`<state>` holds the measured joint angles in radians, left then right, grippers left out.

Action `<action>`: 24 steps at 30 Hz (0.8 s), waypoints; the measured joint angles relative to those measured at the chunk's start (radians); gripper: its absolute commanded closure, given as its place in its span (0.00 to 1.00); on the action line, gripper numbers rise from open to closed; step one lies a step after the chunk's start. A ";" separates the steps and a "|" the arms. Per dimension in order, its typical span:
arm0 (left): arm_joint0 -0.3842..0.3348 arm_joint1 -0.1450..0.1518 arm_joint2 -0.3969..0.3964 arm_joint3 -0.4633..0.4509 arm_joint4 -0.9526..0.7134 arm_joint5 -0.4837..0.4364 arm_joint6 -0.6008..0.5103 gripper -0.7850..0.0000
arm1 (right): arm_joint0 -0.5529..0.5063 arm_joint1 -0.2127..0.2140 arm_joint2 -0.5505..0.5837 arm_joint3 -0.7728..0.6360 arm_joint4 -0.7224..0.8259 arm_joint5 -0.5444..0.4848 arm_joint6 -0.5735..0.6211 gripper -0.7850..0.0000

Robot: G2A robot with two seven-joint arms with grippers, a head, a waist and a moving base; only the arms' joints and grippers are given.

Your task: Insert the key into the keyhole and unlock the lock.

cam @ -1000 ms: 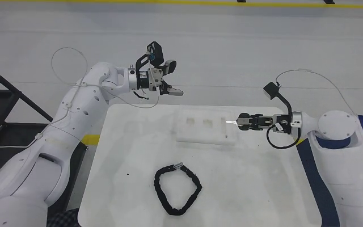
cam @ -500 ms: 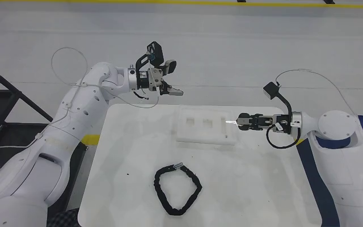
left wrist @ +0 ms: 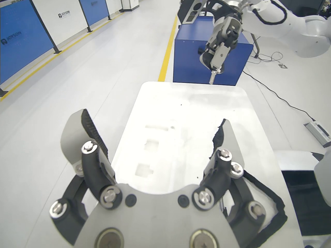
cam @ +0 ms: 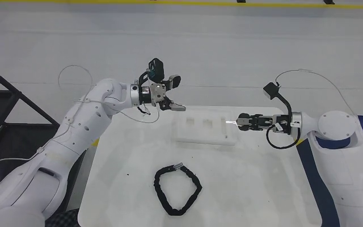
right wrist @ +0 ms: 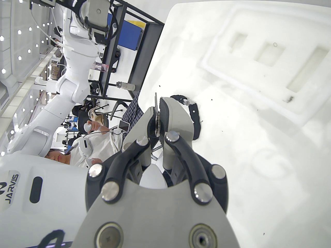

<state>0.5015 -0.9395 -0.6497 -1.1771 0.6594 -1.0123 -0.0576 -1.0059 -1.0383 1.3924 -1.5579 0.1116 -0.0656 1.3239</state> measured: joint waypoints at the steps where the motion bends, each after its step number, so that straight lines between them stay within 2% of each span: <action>1: 0.011 0.007 0.002 -0.012 0.004 0.000 0.005 0.00 | 0.000 0.000 0.000 0.000 0.000 0.000 0.000 1.00; 7: 0.072 0.054 0.039 -0.111 0.082 0.000 0.073 0.00 | 0.000 0.000 0.000 0.000 0.000 0.000 0.000 1.00; 13: 0.113 0.096 0.116 -0.136 0.275 0.000 0.290 0.00 | 0.000 0.000 0.000 0.000 0.000 0.000 0.000 1.00; 19: 0.066 0.119 0.292 -0.089 0.467 0.000 0.519 0.00 | 0.000 0.000 0.000 0.000 0.000 0.000 0.000 1.00; 24: 0.007 0.107 0.471 -0.005 0.564 0.000 0.693 0.00 | 0.000 0.000 0.000 0.000 0.000 0.000 0.000 1.00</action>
<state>0.5089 -0.8324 -0.1789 -1.1817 1.2238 -1.0123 0.6357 -1.0059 -1.0383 1.3924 -1.5579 0.1116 -0.0656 1.3239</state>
